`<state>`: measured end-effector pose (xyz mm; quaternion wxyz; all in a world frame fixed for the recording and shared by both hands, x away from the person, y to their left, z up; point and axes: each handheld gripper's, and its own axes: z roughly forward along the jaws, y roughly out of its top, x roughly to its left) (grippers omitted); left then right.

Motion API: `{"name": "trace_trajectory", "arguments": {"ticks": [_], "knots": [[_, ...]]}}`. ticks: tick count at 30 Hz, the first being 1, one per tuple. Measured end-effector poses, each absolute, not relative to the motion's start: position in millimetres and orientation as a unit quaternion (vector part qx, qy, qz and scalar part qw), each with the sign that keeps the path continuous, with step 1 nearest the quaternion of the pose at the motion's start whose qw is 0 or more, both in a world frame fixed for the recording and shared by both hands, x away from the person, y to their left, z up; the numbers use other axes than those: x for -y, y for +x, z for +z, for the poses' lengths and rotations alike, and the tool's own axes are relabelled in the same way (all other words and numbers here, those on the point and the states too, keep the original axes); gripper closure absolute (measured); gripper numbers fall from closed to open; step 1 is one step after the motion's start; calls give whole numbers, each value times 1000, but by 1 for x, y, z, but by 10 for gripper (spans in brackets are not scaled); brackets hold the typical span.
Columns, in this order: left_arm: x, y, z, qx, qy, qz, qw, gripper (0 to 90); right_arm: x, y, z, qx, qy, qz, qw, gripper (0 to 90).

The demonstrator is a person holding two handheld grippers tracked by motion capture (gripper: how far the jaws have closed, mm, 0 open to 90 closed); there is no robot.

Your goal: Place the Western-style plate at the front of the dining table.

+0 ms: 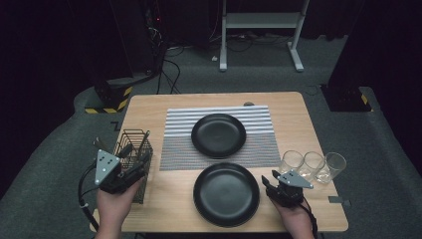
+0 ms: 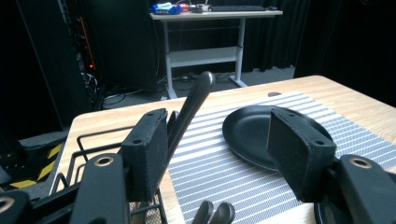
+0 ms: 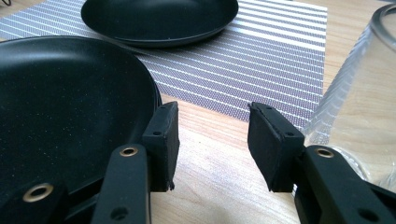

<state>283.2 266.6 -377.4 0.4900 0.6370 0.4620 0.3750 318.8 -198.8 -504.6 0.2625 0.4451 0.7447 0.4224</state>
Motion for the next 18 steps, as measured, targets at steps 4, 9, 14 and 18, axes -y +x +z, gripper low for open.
{"name": "trace_trajectory", "arguments": {"ticks": [4, 9, 14, 18], "knots": [[-270, 288, -375, -465, 636, 376, 487, 383, 201, 318, -503, -744, 440, 426, 267, 527], [-271, 293, -374, -463, 639, 378, 484, 384, 204, 318, -504, -741, 445, 426, 267, 527], [-269, 296, -372, -460, 641, 381, 482, 381, 204, 318, -505, -741, 445, 425, 267, 529], [-269, 299, -369, -463, 640, 380, 482, 380, 203, 318, -505, -741, 444, 426, 268, 529]]}}
